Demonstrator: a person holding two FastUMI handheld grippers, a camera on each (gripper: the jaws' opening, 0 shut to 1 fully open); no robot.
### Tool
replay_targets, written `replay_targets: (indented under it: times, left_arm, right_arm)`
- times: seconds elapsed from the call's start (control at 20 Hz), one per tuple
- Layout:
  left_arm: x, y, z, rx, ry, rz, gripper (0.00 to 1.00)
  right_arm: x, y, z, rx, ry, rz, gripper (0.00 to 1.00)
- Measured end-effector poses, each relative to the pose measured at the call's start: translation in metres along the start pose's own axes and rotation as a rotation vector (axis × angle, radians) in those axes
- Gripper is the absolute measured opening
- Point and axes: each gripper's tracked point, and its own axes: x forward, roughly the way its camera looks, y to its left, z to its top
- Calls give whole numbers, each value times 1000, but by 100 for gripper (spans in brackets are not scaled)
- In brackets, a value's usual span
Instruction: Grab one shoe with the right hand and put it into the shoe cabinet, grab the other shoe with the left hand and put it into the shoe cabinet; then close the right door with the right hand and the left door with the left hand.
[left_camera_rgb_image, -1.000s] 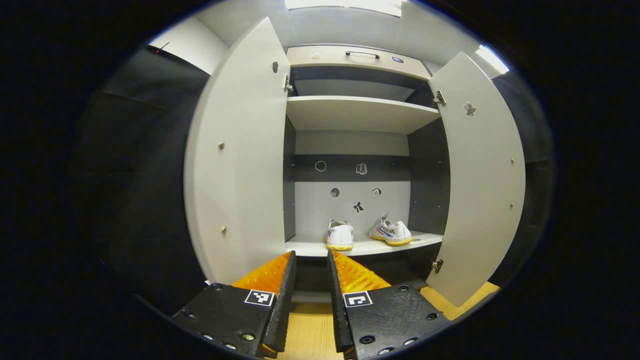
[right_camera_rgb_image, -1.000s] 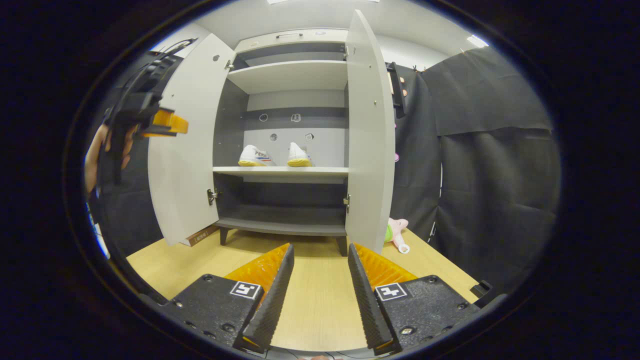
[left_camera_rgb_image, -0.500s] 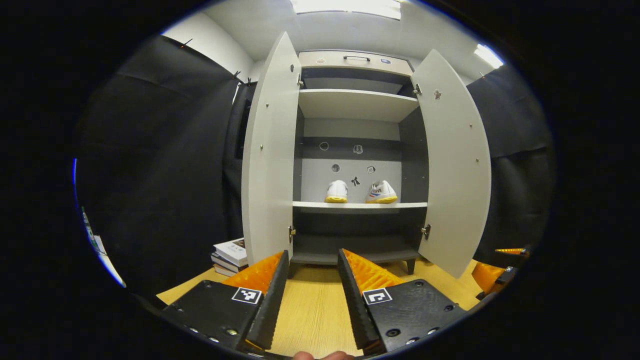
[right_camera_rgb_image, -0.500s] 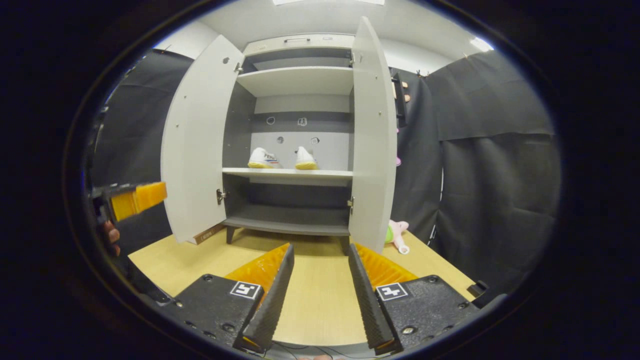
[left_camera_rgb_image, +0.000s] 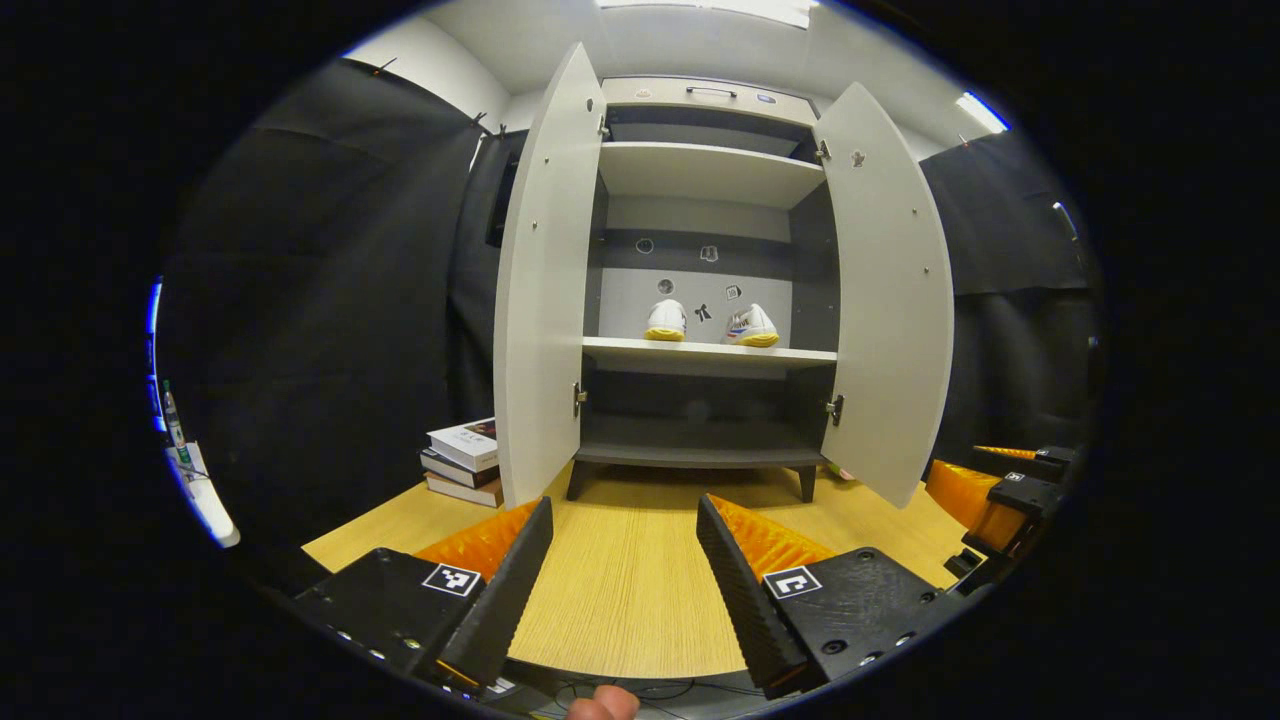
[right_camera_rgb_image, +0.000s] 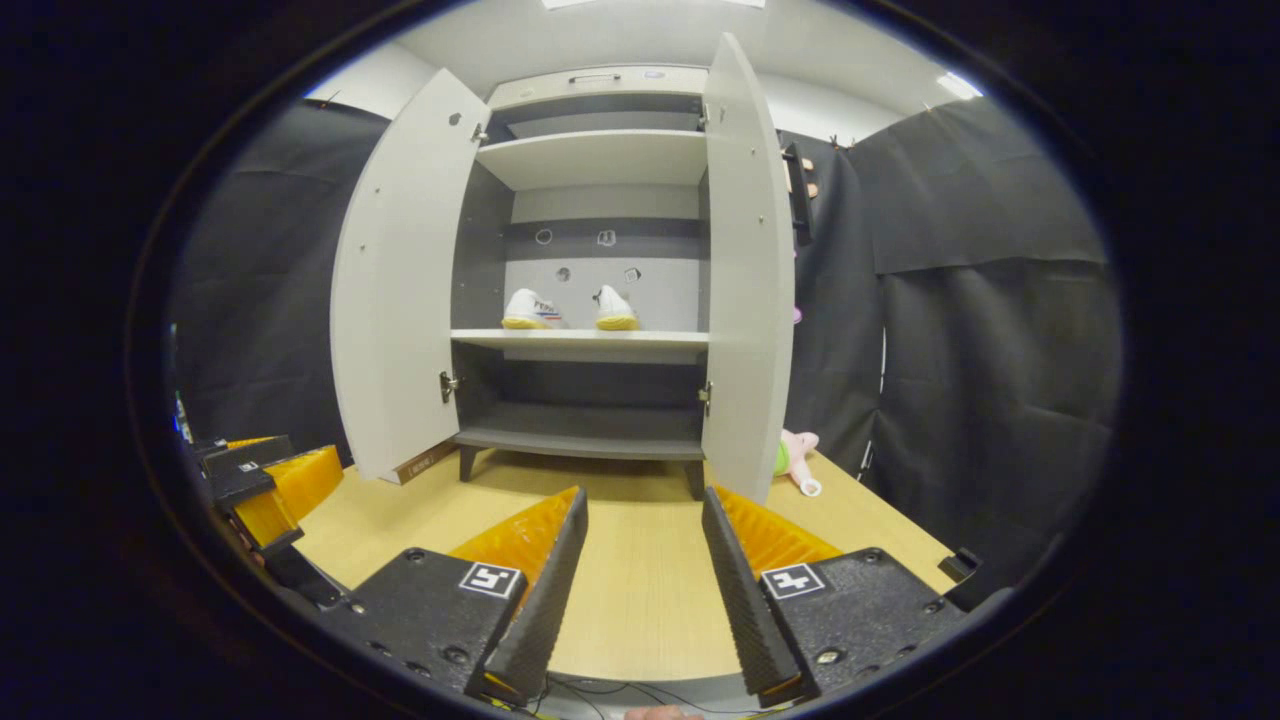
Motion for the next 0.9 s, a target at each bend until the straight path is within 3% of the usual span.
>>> replay_targets:
  times: [0.2,0.45,0.6,0.8,0.9]
  left_arm:
    - [4,1,6,14,-19,0,87]
    - [6,-3,9,29,-37,-17,87]
    - [6,-9,7,23,-28,-36,87]
    - [7,-12,14,44,-57,-43,87]
    - [9,-12,15,58,-56,-48,87]
  right_arm:
    - [-7,-11,10,10,-17,-22,90]
    - [-18,-46,34,9,-37,-75,95]
    - [-16,-88,63,6,-63,-127,96]
    - [-1,-163,127,58,-140,-253,97]
    - [10,-192,162,90,-179,-277,97]
